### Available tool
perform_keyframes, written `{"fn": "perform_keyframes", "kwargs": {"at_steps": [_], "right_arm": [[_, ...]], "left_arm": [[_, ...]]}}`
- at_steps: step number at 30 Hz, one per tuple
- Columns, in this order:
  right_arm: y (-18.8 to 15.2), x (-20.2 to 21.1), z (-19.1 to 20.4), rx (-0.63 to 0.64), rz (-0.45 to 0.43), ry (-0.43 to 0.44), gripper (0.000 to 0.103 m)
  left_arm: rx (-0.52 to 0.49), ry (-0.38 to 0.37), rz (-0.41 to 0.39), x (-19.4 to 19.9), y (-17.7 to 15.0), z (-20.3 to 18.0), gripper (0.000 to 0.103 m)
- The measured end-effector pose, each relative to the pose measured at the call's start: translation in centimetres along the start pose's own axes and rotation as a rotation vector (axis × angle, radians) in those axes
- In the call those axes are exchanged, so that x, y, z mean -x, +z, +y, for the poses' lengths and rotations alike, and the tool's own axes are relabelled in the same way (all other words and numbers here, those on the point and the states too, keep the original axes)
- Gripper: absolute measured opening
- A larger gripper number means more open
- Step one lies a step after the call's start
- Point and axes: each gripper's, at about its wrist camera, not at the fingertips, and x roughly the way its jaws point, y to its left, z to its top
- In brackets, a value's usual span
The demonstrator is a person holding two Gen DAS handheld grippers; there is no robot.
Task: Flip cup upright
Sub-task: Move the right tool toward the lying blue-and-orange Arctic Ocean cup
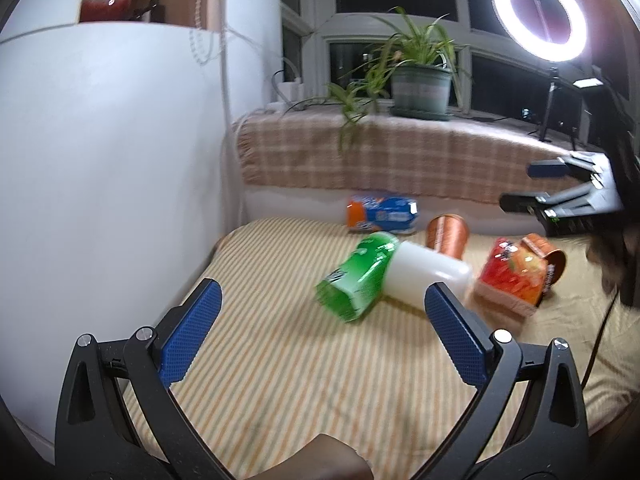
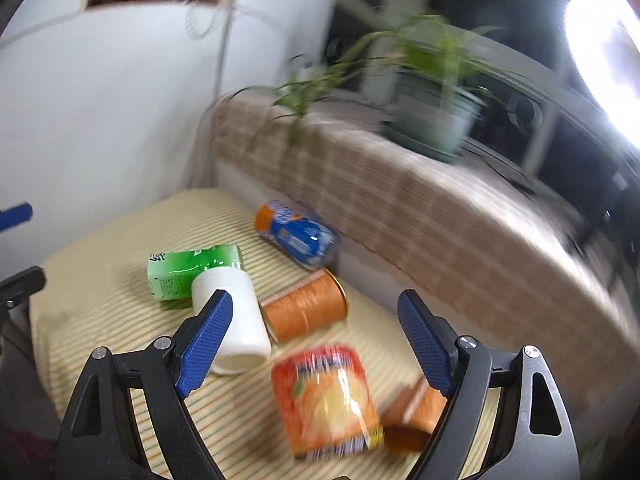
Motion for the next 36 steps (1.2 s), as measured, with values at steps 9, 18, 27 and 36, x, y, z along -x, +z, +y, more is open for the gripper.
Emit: {"fn": "perform_keyframes", "kwargs": {"at_steps": [9,18,27,36], "right_arm": [[4.8,-8.7,2.2,0.228,0.119,0.136,0.083],[7.5,-18.3,4.1,0.384,0.267,0.143,0.083],[7.8,-24.0,6.9,0.565,0.370,0.103,0.083],[9.0,-26.6,7.0,0.561,0.404,0.095,0.075]], "left_arm": [[0.041,0.097,0.050,-0.9,-1.3,5.0,0.103],[0.088,0.142,0.091,-2.3,-2.4,7.9,0.103],[0.104,0.145,0.124,-4.0,-2.5,9.2,0.103],[0.138,0.150,0.140,-4.6,-2.7,10.7,0.103]]}}
